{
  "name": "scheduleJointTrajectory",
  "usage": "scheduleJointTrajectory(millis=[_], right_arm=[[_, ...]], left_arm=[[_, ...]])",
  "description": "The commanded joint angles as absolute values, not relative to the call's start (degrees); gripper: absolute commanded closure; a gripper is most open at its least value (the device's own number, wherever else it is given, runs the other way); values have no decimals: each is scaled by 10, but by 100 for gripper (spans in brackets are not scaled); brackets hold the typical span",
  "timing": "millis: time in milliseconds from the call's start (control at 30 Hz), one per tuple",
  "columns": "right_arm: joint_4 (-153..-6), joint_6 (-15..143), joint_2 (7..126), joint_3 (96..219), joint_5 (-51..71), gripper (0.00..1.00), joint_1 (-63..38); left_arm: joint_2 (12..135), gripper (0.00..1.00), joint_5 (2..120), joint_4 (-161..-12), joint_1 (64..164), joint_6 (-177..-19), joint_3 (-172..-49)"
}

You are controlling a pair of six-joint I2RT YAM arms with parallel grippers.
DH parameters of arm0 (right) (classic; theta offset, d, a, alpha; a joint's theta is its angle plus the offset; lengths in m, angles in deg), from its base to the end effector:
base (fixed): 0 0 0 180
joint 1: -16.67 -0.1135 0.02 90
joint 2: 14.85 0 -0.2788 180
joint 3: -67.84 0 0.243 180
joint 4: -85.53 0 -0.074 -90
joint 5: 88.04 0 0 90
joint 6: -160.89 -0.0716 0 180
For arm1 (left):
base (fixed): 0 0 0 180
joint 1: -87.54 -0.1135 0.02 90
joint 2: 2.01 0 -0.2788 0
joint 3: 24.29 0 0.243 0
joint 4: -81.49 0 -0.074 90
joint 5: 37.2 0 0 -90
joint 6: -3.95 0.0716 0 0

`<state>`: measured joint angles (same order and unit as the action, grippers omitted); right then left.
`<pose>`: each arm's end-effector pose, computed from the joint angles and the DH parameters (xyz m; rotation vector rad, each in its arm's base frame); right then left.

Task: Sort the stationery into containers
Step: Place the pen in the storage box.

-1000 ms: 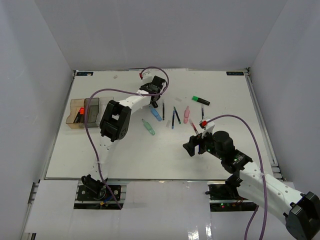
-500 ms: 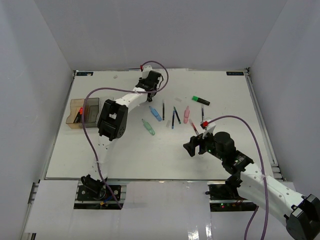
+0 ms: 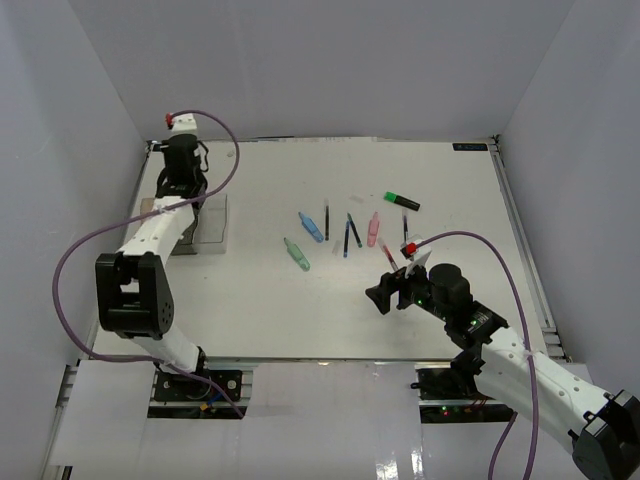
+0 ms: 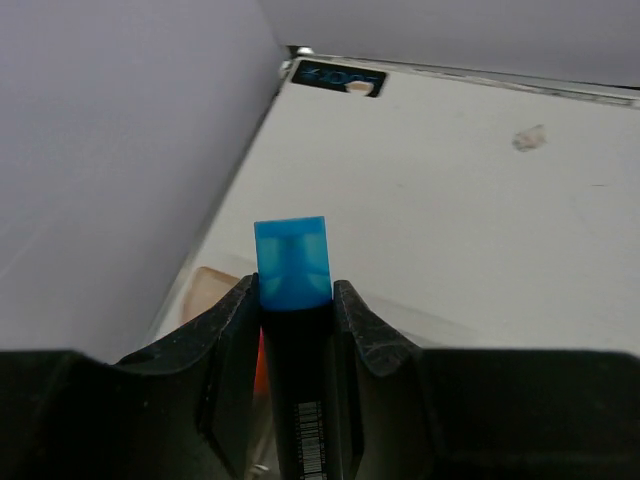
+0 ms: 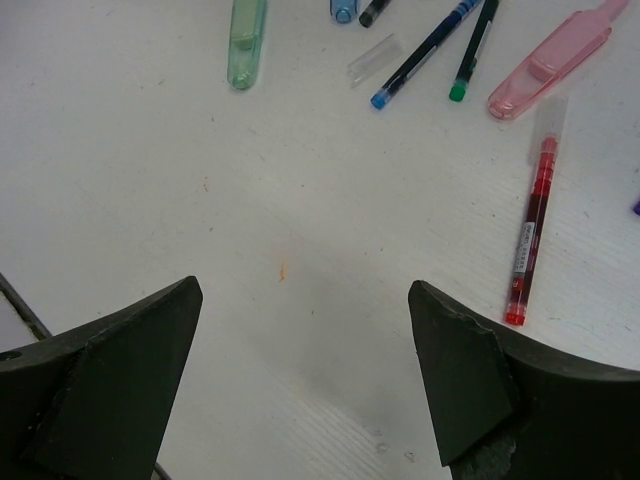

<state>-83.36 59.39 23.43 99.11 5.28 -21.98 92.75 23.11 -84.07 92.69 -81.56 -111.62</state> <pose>0.1384 0.1160 0.2113 -0.4947 1.8754 0.6467 0.4120 -0.0015 0.3092 -0.1798 1.9232 0.4965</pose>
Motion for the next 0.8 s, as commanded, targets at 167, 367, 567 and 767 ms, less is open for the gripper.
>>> scheduleJointTrajectory(millis=[167, 367, 567, 767], right_arm=[[-864, 600, 214, 984, 70, 10, -222], [-867, 599, 213, 982, 75, 10, -222], [-867, 600, 211, 982, 72, 10, -222], [-866, 599, 207, 980, 71, 10, -222]], left_arm=[[861, 71, 303, -950, 814, -688, -976], [875, 71, 315, -968, 779, -648, -942], [882, 65, 336, -984, 766, -616, -897], [899, 61, 363, -1002, 759, -607, -879]])
